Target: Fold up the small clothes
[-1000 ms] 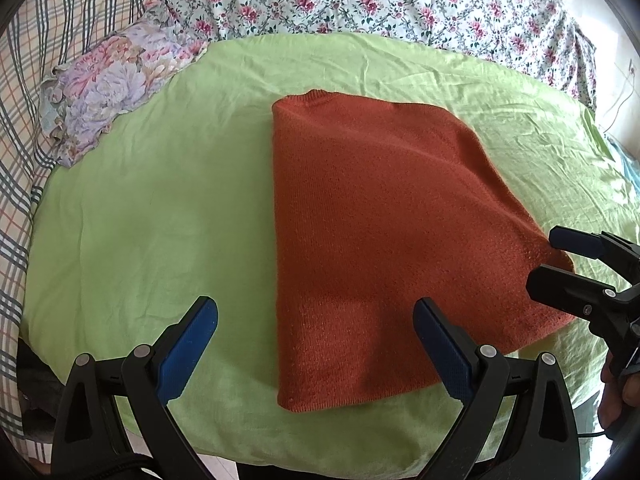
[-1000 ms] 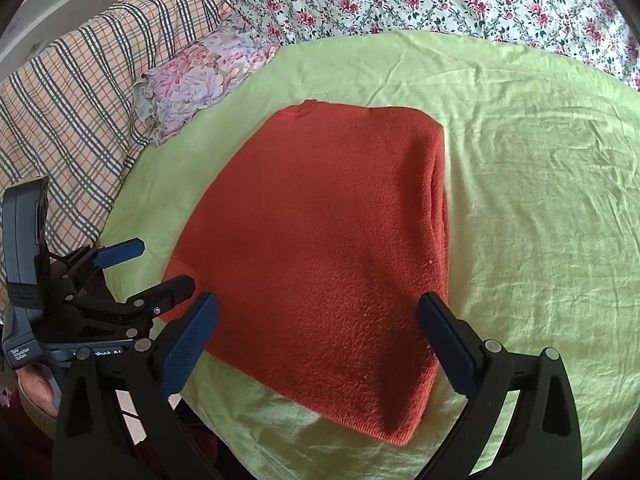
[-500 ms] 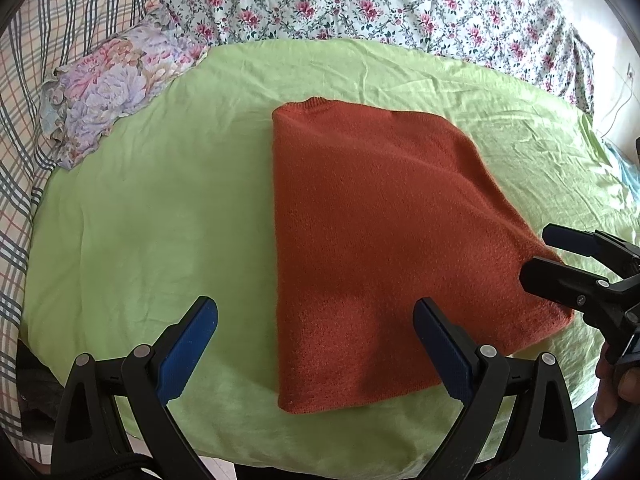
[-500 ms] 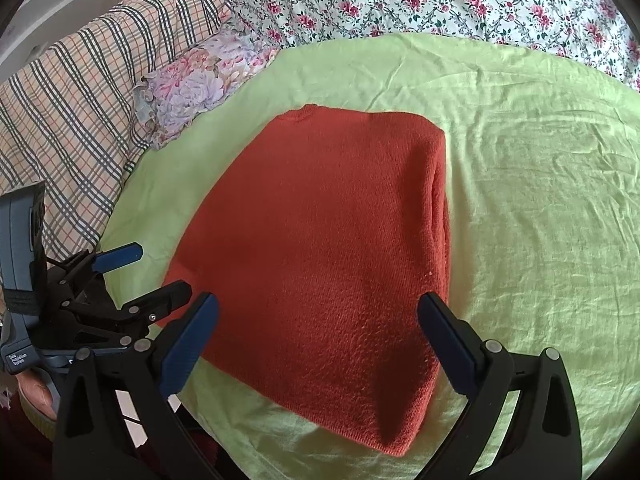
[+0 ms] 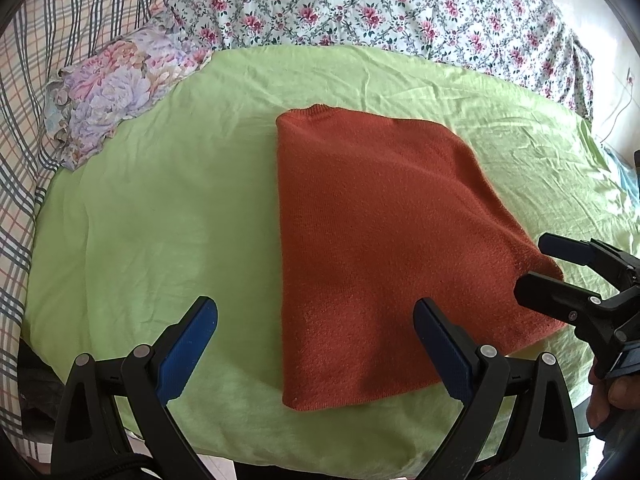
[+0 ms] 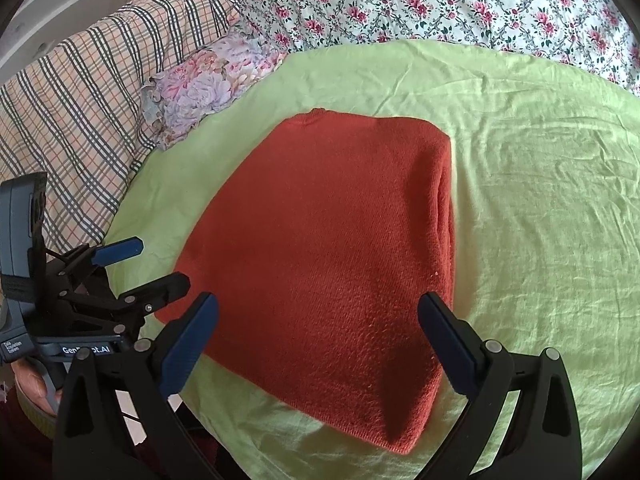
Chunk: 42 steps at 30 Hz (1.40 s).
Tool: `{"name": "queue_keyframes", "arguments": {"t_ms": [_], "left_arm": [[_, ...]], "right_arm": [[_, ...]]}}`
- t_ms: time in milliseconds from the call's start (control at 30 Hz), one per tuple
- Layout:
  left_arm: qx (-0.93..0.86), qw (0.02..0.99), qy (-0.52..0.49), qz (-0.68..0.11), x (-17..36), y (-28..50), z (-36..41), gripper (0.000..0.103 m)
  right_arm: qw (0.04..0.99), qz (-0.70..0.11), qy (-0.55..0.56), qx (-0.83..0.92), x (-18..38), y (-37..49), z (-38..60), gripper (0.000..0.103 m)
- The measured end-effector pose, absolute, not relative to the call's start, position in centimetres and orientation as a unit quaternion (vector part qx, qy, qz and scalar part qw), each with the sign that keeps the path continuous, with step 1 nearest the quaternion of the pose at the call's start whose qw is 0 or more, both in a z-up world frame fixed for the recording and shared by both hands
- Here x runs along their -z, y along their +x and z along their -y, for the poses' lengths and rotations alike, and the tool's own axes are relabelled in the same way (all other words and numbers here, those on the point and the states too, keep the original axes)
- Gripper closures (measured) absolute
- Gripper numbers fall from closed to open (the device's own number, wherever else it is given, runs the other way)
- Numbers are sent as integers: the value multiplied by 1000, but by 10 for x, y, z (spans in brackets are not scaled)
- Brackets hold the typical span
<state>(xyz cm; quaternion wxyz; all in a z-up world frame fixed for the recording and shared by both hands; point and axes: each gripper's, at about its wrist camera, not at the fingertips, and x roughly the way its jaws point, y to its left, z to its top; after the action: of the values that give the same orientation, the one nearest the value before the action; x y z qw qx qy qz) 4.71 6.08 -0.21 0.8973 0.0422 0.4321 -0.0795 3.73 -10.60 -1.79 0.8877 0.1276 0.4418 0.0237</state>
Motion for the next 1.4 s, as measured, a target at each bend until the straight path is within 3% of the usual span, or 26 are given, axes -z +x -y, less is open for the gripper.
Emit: {"name": "queue_keyframes", "arguments": {"t_ms": [1400], "left_arm": [[80,897,40,-433,2,44,-62,4]], "right_arm": [[888,-442,127,-24,15,37,101,3]]}}
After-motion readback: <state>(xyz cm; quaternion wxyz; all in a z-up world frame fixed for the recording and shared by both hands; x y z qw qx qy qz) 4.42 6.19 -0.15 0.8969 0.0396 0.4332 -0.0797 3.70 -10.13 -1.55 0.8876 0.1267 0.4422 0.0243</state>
